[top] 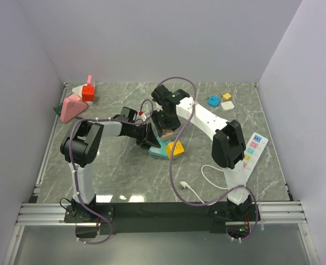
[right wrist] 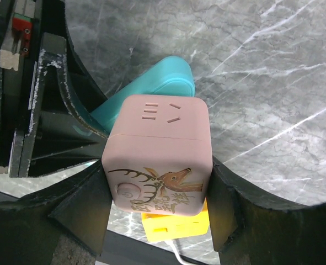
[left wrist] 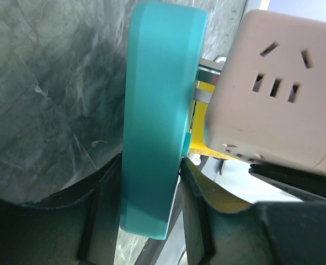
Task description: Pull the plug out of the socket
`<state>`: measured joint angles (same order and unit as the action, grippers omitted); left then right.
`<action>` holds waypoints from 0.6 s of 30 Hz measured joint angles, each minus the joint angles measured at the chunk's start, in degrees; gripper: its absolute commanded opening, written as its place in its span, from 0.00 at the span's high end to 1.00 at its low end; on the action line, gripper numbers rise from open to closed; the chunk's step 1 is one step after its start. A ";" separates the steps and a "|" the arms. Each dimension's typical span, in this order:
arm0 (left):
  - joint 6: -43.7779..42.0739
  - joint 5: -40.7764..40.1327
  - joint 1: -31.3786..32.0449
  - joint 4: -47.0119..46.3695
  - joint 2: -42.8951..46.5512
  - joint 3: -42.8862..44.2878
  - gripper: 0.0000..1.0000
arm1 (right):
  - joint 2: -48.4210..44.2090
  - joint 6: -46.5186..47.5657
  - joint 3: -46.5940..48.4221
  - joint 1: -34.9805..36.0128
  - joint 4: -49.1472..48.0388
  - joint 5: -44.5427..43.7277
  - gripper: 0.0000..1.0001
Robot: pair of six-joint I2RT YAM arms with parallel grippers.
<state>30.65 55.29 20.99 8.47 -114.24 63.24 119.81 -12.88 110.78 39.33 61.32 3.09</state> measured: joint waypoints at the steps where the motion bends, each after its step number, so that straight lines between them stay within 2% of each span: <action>1: 0.00 0.00 0.00 0.00 0.00 0.00 0.99 | 0.00 -0.28 0.00 -0.07 0.07 -0.15 1.00; 6: 0.00 -0.02 0.04 -0.55 0.02 -0.09 0.99 | -0.37 -0.46 -0.04 -2.99 0.35 3.65 1.00; 9: 1.49 -0.61 -0.07 -0.46 0.07 -1.42 0.99 | -4.11 -2.40 -1.27 -9.03 -1.27 10.36 1.00; 14: 2.80 0.33 -0.46 0.22 0.07 -2.75 1.00 | -14.08 -4.09 -1.33 -24.50 -5.57 20.48 1.00; 18: 2.86 0.35 -0.68 0.92 0.07 -2.67 0.99 | -15.82 -5.86 0.59 -27.15 -6.95 21.70 1.00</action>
<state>33.52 55.64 20.32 9.39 -114.17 60.58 103.98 -18.74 111.37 12.19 54.37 24.80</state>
